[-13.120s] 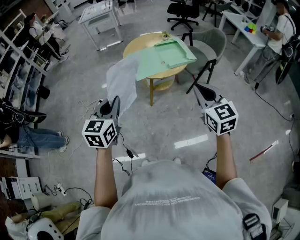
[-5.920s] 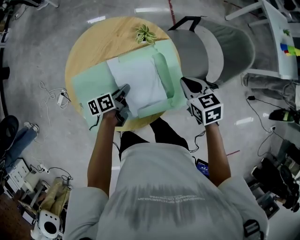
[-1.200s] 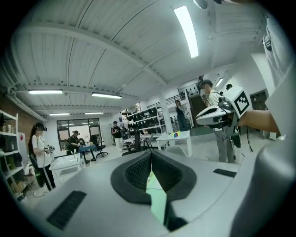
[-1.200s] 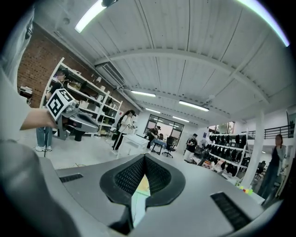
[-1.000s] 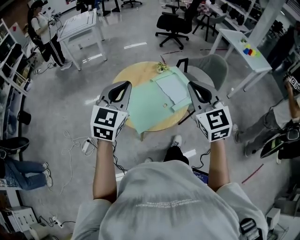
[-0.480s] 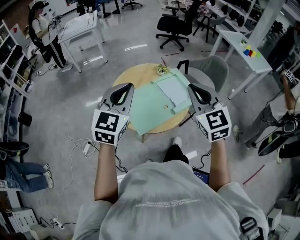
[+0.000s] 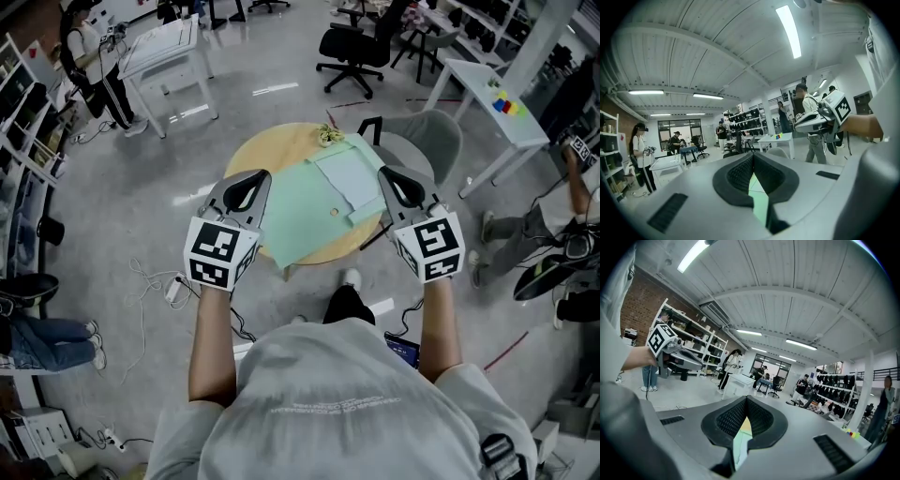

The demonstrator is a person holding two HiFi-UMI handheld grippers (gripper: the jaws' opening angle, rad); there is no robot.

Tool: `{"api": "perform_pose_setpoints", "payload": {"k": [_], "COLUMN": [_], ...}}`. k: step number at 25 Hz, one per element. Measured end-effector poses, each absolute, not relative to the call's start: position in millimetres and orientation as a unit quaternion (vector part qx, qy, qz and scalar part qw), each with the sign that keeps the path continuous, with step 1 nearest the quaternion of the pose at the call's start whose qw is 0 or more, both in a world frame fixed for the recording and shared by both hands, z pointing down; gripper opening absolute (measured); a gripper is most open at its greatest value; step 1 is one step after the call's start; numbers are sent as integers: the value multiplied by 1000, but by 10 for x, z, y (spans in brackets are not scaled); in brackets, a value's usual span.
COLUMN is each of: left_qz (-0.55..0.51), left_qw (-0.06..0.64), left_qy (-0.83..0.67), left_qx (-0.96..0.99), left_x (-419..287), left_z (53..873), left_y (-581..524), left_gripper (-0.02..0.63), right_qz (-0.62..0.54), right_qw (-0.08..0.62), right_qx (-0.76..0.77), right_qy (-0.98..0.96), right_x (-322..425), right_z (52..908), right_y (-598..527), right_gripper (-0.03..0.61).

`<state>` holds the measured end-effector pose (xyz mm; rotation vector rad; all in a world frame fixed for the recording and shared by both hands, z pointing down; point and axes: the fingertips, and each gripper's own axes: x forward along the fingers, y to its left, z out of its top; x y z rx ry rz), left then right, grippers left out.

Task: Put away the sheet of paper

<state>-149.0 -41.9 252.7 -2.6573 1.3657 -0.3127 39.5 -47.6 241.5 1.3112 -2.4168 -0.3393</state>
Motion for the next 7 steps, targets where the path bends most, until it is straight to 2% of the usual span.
{"api": "perform_pose_setpoints", "payload": {"k": [7], "left_qz": [-99], "left_qw": [61], "left_qy": [462], "left_qx": [-879], "left_x": [-1476], "left_z": [2553], "left_y": [-522], "left_gripper": [18], "right_qz": [-112], "right_qw": [188], "right_qx": [460], "right_qy": [-861], "right_x": [418], "right_z": [2529], "right_y": [-584], "right_gripper": [28]}}
